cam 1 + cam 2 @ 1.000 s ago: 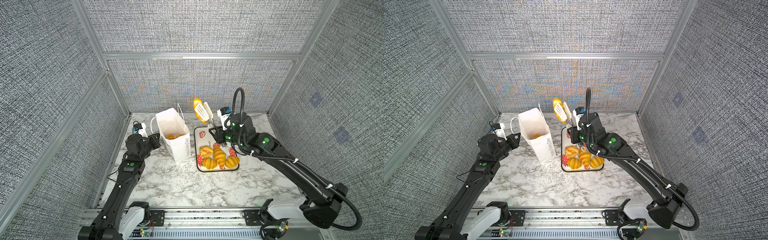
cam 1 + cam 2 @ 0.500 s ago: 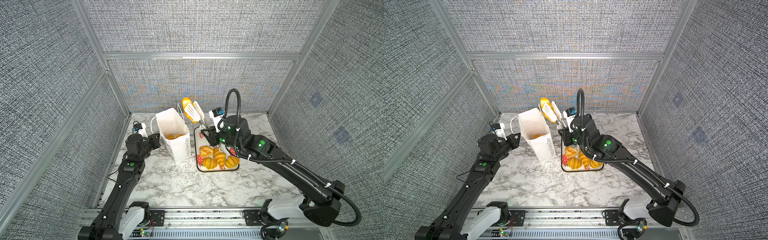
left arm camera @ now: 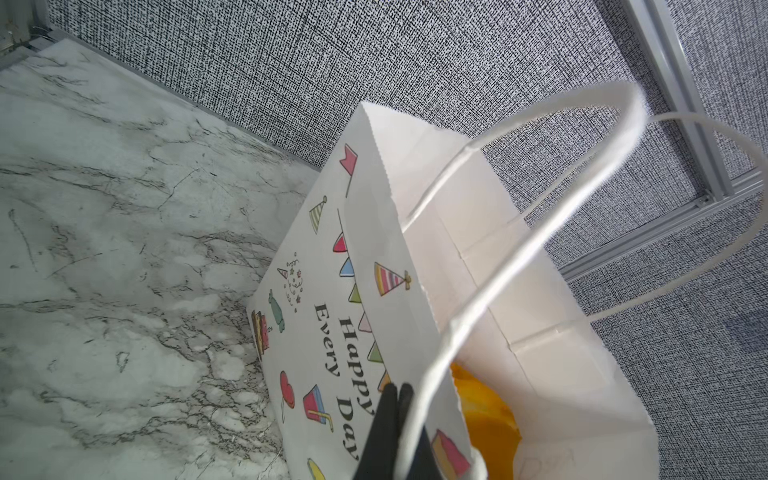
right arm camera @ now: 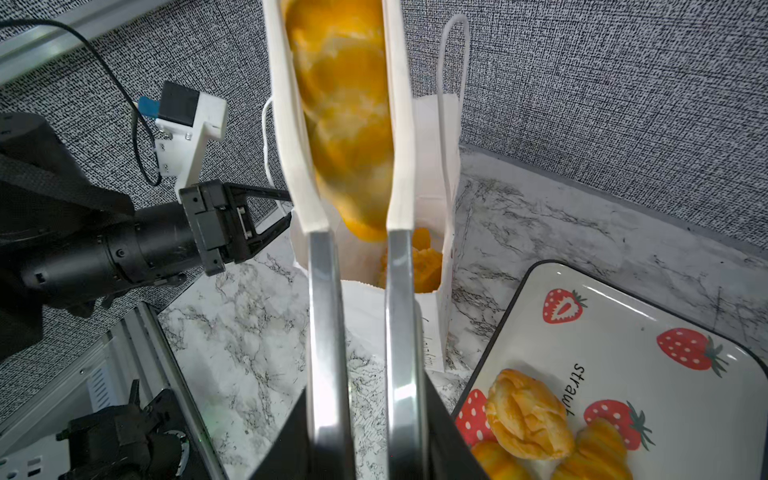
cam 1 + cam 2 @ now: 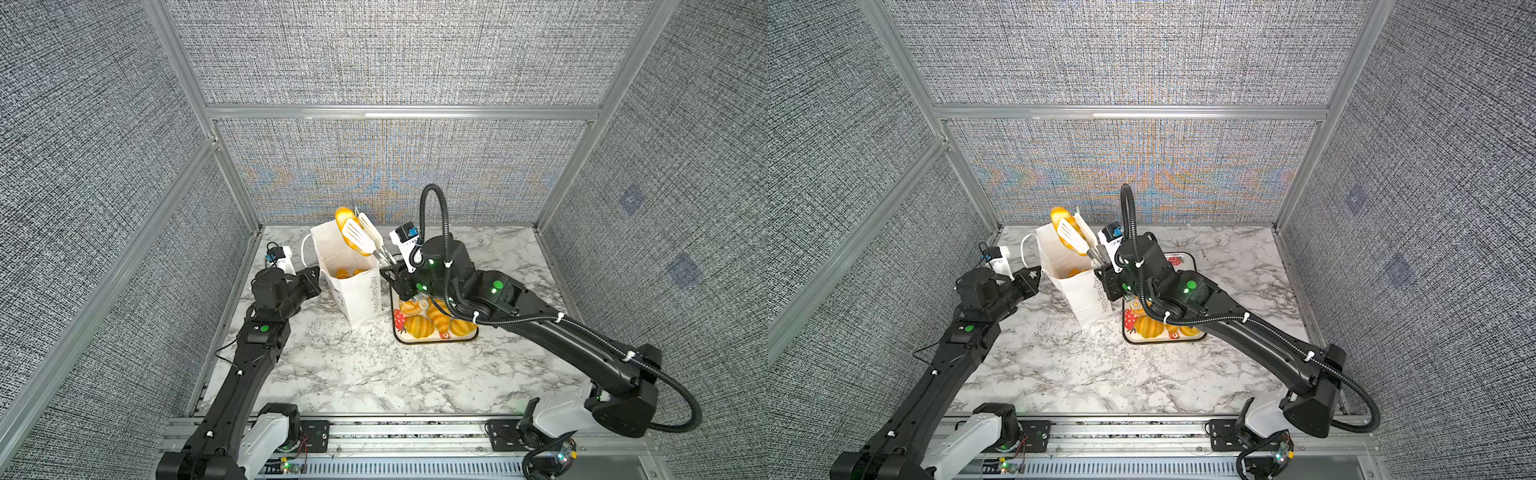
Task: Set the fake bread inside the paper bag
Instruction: 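Carry the twisted roll with the right tongs over the bag opening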
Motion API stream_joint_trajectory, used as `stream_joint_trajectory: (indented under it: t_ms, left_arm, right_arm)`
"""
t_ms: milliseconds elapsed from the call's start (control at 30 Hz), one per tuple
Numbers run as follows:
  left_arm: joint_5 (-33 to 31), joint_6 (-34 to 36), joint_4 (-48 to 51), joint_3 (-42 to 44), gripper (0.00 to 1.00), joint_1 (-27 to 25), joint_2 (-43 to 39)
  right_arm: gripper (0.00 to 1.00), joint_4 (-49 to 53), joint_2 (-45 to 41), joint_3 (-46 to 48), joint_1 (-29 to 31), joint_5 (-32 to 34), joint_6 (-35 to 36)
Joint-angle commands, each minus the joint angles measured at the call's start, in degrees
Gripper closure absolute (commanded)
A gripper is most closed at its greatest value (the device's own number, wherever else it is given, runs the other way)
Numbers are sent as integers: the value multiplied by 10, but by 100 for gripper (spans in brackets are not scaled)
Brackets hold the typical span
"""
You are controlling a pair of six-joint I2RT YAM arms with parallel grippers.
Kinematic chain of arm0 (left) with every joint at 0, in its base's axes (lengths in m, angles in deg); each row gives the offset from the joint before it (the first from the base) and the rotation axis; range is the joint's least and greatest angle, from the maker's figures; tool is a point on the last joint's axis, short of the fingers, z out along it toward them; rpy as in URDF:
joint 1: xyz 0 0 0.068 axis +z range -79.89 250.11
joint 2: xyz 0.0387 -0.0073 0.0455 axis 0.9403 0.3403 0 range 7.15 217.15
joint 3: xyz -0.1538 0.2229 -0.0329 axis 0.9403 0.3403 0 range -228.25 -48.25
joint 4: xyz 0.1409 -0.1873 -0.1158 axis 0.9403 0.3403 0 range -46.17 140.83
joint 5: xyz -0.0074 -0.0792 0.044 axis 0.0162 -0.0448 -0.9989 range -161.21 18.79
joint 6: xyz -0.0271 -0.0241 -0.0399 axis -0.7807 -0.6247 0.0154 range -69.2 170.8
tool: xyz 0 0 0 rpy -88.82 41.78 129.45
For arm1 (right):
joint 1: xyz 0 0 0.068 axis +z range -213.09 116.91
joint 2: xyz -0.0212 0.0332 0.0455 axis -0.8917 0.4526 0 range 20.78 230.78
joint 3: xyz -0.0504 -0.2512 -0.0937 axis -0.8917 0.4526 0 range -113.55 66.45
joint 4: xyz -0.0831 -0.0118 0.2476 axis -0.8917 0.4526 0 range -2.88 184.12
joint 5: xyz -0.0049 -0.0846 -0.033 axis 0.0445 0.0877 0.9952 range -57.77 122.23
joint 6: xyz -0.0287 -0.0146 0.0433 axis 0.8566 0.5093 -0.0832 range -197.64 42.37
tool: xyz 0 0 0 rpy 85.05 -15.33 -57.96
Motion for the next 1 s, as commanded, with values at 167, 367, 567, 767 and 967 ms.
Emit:
stream_joint_trajectory:
  t_ms: [167,367,567,767,967]
  left_arm:
    - [6,4,4,2,100,0,3]
    - [6,4,3,2,100,0,5]
    - [6,4,2,4,100,0,7]
    - [6,4,2,6,100,0,7]
    - [6,3,0,10,100,0,5]
  right_arm:
    - [68,-25,24,-11,6,-2,5]
    - [68,-19,37,-8,7,1,5]
    - [68,-14,50,-6,6,3,0]
    - [68,-12,55,1,7,3,-6]
    - [67,-8,57,13,7,9,-12]
